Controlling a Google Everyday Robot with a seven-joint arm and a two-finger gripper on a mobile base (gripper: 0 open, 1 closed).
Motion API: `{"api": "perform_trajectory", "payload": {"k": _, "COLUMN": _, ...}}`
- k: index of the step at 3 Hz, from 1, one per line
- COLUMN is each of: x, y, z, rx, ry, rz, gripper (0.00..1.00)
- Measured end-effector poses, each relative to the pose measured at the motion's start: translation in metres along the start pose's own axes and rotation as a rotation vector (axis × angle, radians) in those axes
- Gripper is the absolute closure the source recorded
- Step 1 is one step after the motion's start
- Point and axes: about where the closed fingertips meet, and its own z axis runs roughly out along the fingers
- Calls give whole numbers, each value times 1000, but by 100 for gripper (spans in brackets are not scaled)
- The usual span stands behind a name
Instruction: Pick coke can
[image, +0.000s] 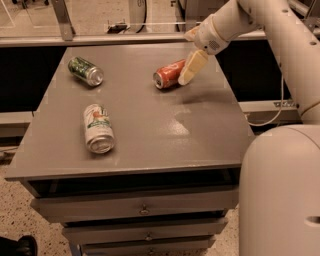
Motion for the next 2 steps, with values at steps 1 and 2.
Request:
{"api": "perform_trajectory", "payload": {"k": 1, "x": 7, "y": 3, "z": 39, "rx": -46, "ry": 48, "rz": 3, "gripper": 0}}
{"api": "perform_trajectory", "payload": {"k": 2, "x": 14, "y": 4, "z": 55, "rx": -68, "ry": 84, "rz": 6, "gripper": 0}}
